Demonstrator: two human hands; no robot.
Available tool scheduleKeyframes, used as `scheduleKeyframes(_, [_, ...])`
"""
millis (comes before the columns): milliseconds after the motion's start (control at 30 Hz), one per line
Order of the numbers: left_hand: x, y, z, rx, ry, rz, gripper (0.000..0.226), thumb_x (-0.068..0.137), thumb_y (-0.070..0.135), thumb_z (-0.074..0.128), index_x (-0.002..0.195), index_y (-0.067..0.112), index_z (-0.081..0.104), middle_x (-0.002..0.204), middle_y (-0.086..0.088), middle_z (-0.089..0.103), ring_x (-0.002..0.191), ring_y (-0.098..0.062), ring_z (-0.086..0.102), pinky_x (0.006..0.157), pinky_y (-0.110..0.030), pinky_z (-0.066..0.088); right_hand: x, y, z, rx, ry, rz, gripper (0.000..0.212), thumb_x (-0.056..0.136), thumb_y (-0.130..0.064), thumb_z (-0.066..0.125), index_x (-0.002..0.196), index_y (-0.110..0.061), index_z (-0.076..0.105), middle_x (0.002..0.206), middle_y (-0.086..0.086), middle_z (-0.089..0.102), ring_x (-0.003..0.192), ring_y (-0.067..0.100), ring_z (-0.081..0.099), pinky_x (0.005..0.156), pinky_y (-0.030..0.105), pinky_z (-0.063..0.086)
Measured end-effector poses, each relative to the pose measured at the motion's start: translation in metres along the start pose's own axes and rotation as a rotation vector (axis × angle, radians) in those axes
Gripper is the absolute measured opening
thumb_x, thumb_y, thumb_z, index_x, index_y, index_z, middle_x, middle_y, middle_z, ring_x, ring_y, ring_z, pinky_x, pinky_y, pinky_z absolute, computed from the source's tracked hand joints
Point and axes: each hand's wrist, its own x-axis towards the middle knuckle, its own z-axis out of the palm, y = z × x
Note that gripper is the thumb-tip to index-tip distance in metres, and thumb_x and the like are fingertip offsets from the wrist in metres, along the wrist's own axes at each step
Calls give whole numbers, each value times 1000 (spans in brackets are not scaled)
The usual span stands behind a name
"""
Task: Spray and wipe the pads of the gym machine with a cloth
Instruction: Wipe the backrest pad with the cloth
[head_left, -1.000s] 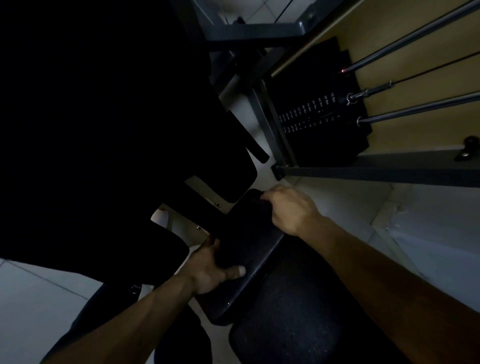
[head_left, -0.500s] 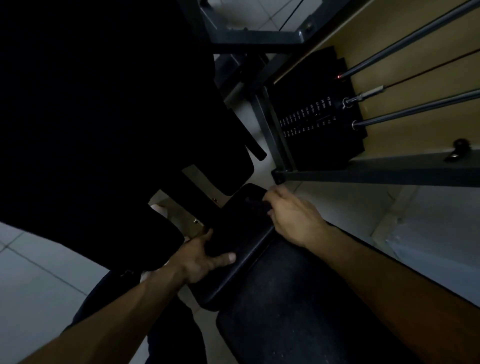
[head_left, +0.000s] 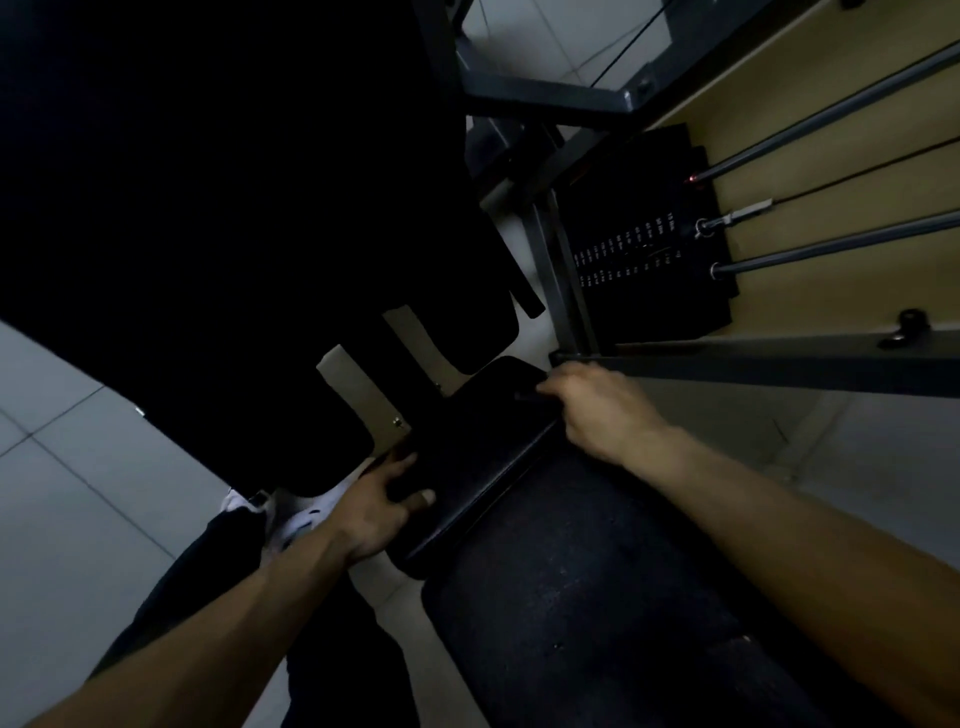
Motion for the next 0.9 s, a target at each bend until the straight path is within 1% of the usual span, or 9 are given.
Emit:
scheduleKeyframes(100, [3,-1,1,-27,10,-32,70,93,36,74,155,20,44,160,8,37,143,-13,41,103,-15,32,-4,-18,8,3,81,51,49,93,-18,58,142,-24,58,137,8,59,118,34,59,96,44,54])
scheduleKeyframes(200, [7,-4,-2,-43,5,-34,69,90,40,77,151,24,49,150,10,47,129,-8,51,98,-17,38,-13,-65,32,55,124,-63,44,97,-33,57,140,-21,61,127,11,64,114,34,59,98,44,51])
scheduleKeyframes(267, [7,-8,-4,-42,11,-28,63,89,36,79,146,26,53,143,12,52,123,-5,53,97,-17,41,-13,-96,49,76,100,-155,39,101,-41,55,132,-20,66,125,9,66,115,32,59,101,42,48])
scheduleKeyframes(367, [8,-18,-7,-56,-21,-33,67,86,34,82,147,25,54,145,7,56,126,-10,58,105,-27,48,0,-103,55,77,-47,-255,31,104,-33,54,129,-22,70,136,4,61,122,29,57,105,43,46])
scheduleKeyframes(433, [9,-24,-8,-73,-26,-30,70,83,39,83,146,26,54,141,8,58,126,-11,59,105,-30,50,18,-80,45,88,-72,-197,31,102,-29,57,131,-28,68,143,-1,59,125,27,58,106,42,48])
scheduleKeyframes(533, [12,-27,-9,-103,-30,-9,86,72,57,84,145,24,55,141,9,56,124,-6,58,105,-29,51,53,-39,25,57,4,35,34,99,-20,63,133,-25,64,139,3,59,120,29,61,96,44,53])
scheduleKeyframes(633, [15,-28,-12,-120,-37,-35,76,76,44,88,141,19,57,132,11,60,117,-3,60,98,-22,51,75,-45,29,75,80,177,40,95,-13,66,132,-17,52,123,11,63,106,36,64,84,44,55])
scheduleKeyframes(800, [12,-27,-10,-171,-13,3,40,81,22,87,112,30,63,101,20,65,83,18,63,72,-3,46,67,-138,81,94,-127,-139,36,95,-12,64,131,-15,64,127,13,62,112,37,63,87,43,57])
scheduleKeyframes(900, [8,-31,-7,-207,6,5,44,80,29,88,116,31,63,104,19,68,89,14,65,84,-15,55,80,-128,81,90,-167,-202,38,95,-10,64,133,-16,66,132,12,59,116,36,61,92,44,56])
